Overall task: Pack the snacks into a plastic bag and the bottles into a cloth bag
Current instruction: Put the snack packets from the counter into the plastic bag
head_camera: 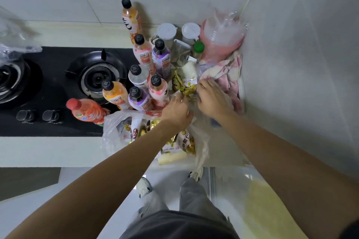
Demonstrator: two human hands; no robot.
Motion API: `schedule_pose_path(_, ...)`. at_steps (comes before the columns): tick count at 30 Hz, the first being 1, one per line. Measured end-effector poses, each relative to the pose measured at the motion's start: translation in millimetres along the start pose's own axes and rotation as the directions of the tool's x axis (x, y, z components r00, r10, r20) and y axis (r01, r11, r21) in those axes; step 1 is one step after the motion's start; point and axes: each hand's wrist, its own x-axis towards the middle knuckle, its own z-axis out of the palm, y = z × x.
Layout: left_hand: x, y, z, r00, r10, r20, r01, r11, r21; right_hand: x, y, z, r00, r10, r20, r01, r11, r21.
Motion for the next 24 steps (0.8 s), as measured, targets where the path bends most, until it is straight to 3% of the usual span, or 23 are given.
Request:
schedule_pose_path(4,32.3,7.1,16.8,0.985,-0.135,0.106,0.129,0.990,0.060,36.2,5.0,12.5,0.985,-0.099,0.139,0.101,0.995,-0.008)
schedule_pose_path(9,51.1,4.5,37.5,0.960,-0.245,0.135,0.222,0.961,0.164,51.9,7.9,34.1,0.961,-0.146,0.234,0.144,0.989,0.027)
schedule_pose_path(14,52.6,3.2,47.1,0.944,-0.264,0.196,0.215,0.947,0.239,45.8,18.7,51.8,0.964,-0.181,0.197,0.192,0.981,-0.039)
schedule_pose_path(20,45.6,-1.1,55.2,0.974,-0.209,0.081,0.185,0.953,0.238,39.0,13.4,51.8,0.968,-0.183,0.169,0.199,0.977,-0.078)
schedule_pose_path(24,41.6,-3.0,51.9,0.979,-0.182,0.088,0.164,0.970,0.179,30.6,16.6,53.5,0.974,-0.197,0.109,0.206,0.975,-0.086)
